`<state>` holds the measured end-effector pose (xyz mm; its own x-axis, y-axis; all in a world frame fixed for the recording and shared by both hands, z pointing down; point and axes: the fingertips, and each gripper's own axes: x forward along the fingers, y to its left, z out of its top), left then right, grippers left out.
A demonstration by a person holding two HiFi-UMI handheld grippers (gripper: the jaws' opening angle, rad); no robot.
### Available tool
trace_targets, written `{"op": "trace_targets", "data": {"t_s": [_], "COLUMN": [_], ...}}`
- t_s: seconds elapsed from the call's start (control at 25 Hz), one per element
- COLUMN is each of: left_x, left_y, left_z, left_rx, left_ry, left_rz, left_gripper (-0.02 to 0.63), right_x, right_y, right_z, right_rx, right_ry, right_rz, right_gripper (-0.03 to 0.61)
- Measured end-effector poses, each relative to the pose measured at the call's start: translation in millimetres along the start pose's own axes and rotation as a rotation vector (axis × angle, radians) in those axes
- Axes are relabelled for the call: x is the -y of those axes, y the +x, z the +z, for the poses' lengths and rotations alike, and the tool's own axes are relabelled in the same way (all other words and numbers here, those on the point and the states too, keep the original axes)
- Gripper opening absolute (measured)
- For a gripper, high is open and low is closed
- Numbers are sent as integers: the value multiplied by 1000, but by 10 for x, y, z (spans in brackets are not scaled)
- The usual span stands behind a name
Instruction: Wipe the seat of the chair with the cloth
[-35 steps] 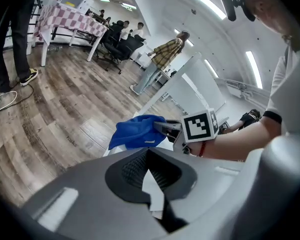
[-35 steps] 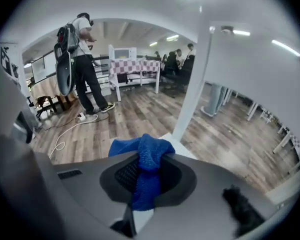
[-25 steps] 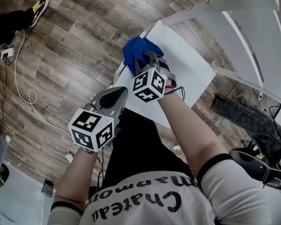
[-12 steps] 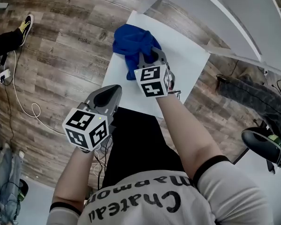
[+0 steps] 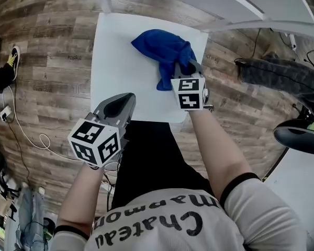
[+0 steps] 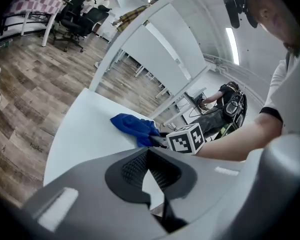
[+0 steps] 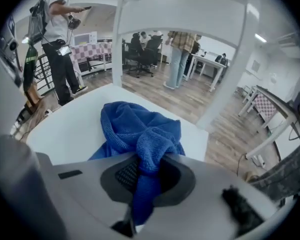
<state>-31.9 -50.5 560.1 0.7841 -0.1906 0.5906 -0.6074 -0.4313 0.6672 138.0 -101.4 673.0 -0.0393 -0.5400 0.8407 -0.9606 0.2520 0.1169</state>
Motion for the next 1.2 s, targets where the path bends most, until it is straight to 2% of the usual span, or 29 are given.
{"op": "trace_targets", "data": {"t_s": [0.24,0.4,0.44,0.52,0.6,0.68,0.84,1.0,1.12,1.2], "left_x": [228,373,405,454,454,393,170,-109,-343,-486], "left_y": [136,161,161,148,124,80,-125,-489,-772,-932], "left_z": [-118,-137,-128,-104,-93,-105,-148,-283,-436,-531], "left_rx": [-50,-59,-57,-48,-41,-34,12,57,99,138], "left_ry": [34,54,57,59,60,56,-1,-69,-127,-176], "left_rz": [-22,-33,-35,-37,-28,-4,68,134,188,222], "left_gripper": [8,8,8,8,8,8,8,7,8,8], "right_x": [518,797,850,877,682,240,-868,-1792,-2218,-2346], "right_y": [-236,-389,-481,-721,-925,-1022,-1052,-1165,-1116,-919], "right_z": [-513,-931,-946,-759,-418,-77,558,1193,1427,1402], "right_rx": [-54,-201,-193,-79,65,162,268,406,424,359], "right_ry": [102,206,218,197,138,51,-75,-137,-170,-217], "right_rz": [-103,-134,-141,-142,-75,57,342,553,652,643], "right_gripper": [37,37,34,32,32,32,32,32,32,32]}}
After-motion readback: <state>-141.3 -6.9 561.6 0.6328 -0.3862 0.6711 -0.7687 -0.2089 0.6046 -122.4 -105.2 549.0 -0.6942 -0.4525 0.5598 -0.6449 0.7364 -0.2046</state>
